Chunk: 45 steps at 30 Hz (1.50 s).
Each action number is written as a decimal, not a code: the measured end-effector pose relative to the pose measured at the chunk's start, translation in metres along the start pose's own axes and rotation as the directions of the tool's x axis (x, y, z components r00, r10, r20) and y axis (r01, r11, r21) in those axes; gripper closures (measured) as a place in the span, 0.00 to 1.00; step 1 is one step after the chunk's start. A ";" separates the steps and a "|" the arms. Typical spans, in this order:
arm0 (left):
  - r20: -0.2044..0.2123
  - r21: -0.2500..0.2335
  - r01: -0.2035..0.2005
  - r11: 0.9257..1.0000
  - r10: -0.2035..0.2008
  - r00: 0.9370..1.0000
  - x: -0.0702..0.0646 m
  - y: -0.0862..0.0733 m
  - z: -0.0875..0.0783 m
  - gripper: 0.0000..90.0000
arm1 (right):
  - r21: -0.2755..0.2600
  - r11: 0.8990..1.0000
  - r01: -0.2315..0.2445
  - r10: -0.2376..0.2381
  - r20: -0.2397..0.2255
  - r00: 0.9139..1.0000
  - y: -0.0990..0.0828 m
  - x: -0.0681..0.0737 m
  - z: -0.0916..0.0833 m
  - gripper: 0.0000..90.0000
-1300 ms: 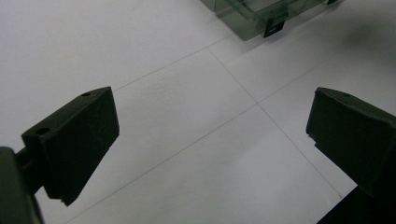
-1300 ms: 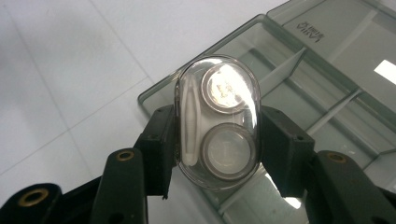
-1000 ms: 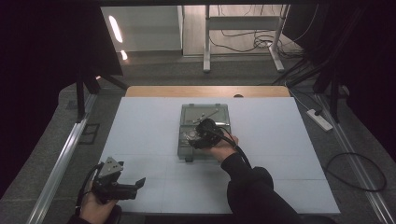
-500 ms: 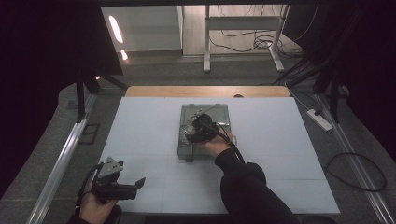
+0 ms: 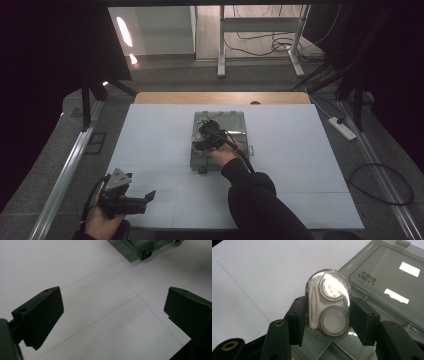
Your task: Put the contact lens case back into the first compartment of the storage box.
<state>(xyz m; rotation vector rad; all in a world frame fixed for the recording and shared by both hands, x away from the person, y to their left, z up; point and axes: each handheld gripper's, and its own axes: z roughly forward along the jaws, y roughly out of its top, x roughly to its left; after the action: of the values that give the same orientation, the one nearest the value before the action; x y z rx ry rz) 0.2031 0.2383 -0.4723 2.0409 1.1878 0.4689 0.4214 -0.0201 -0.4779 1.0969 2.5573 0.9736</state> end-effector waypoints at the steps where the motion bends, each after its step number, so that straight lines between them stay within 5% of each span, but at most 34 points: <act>1: 0.000 0.000 0.000 1.000 0.000 1.000 0.000 0.000 0.000 0.03 | 0.003 1.000 -0.002 0.002 0.001 1.000 0.000 0.000 0.001 0.54; 21: 0.002 -0.005 0.000 1.000 0.000 1.000 0.000 0.000 0.000 0.03 | 0.001 0.999 -0.046 0.046 0.032 0.998 0.003 0.004 0.018 0.54; 45: 0.001 -0.004 -0.003 1.000 0.003 1.000 0.000 -0.001 -0.001 0.03 | 0.023 0.999 0.032 -0.033 0.062 0.998 0.002 0.008 0.014 0.34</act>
<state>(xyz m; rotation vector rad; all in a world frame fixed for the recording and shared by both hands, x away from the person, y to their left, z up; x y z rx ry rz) 0.2021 0.2384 -0.4723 2.0391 1.1826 0.4718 0.4227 -0.0066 -0.4861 1.0704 2.5341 0.8916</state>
